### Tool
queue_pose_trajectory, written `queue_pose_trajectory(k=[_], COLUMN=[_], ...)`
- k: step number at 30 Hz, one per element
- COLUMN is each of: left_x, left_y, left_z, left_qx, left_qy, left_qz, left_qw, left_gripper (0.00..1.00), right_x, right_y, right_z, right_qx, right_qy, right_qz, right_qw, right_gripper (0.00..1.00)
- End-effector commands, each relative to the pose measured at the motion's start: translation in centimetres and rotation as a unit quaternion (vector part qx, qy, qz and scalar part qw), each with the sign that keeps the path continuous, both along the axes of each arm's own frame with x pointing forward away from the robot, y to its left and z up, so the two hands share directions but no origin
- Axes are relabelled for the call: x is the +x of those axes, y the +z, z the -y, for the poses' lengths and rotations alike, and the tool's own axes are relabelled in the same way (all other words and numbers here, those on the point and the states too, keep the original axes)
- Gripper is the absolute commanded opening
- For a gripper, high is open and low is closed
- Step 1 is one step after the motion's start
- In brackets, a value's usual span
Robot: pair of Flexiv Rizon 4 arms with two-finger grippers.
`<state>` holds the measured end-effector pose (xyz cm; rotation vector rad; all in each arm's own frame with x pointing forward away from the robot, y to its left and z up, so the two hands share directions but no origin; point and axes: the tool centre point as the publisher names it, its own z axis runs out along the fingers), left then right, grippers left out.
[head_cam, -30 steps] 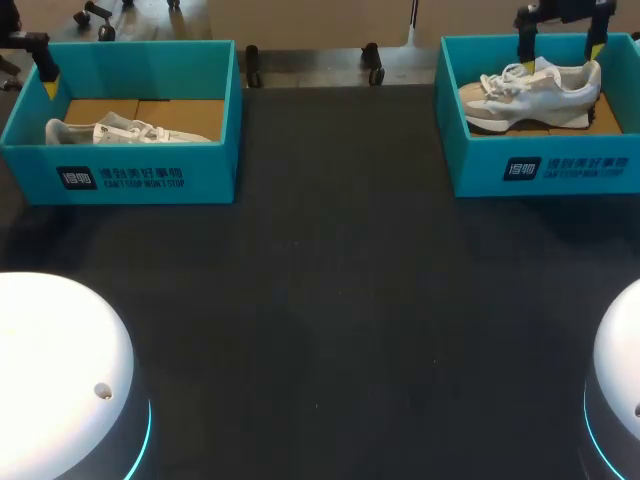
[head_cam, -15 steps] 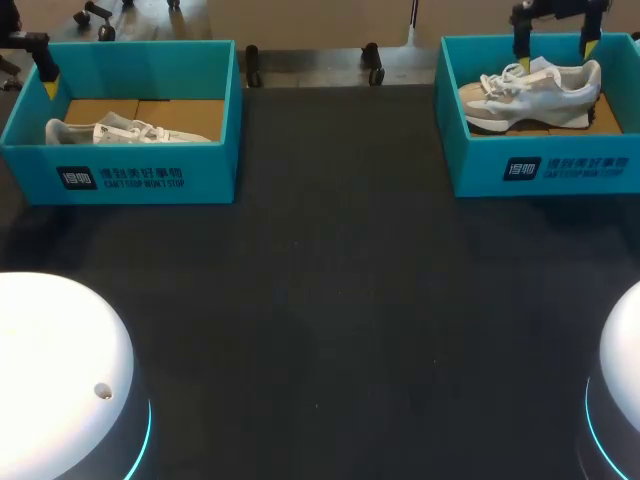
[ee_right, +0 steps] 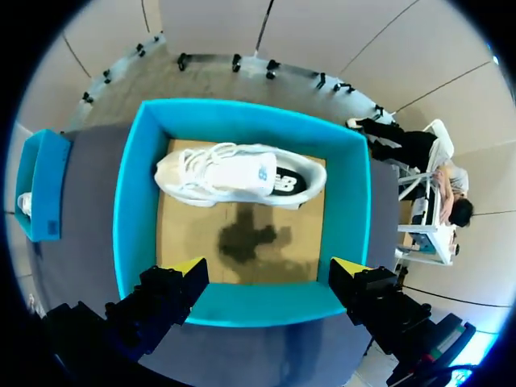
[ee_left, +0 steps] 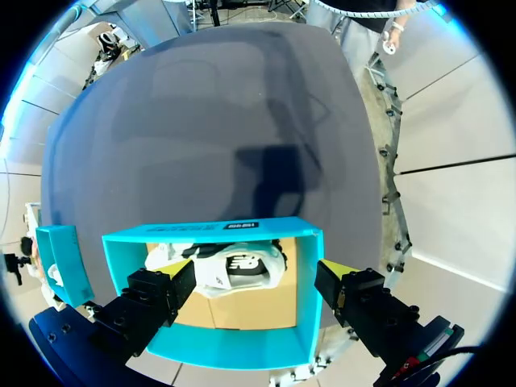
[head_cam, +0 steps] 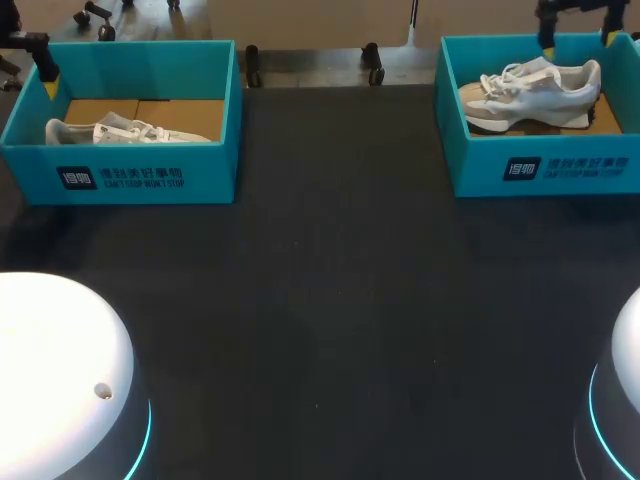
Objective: Take the shoe out of the shoebox, open the shoe tongue, remove and reinsert the insole, then place the shoe into the shoebox
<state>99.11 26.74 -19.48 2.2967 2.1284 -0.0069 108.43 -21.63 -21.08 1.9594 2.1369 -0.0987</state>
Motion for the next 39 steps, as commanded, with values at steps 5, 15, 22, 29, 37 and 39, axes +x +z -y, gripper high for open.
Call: queue_pose_trajectory(k=[5, 15, 22, 29, 37, 39], left_x=[-0.1, -0.1, -0.1, -0.1, -0.1, -0.1], left_y=[0.0, 0.0, 0.0, 0.0, 0.0, 0.0], left_z=[-0.1, -0.1, -0.1, -0.1, -0.1, -0.1], left_qx=[0.001, 0.001, 0.001, 0.001, 0.001, 0.001], left_qy=[0.000, 0.000, 0.000, 0.000, 0.000, 0.000], left_qz=[0.001, 0.001, 0.001, 0.001, 0.001, 0.001], left_qw=[1.000, 1.000, 1.000, 1.000, 1.000, 1.000], left_gripper=[1.00, 1.00, 1.00, 1.00, 1.00, 1.00], right_x=[0.9, 0.9, 3.0, 5.3, 7.0, 7.2], right_y=[-1.7, -1.7, -1.8, -3.4, -6.2, -6.8], right_z=[1.0, 1.0, 2.4, 3.9, 4.4, 4.7], right_qx=[0.037, 0.037, 0.026, 0.029, 0.024, 0.022], right_qy=[0.022, 0.022, 0.031, 0.013, -0.001, -0.004], right_qz=[0.034, 0.034, 0.026, 0.017, -0.007, -0.010], right_qw=[0.998, 0.998, 0.999, 0.999, 1.000, 1.000], right_gripper=[1.00, 1.00, 1.00, 1.00, 1.00, 1.00])
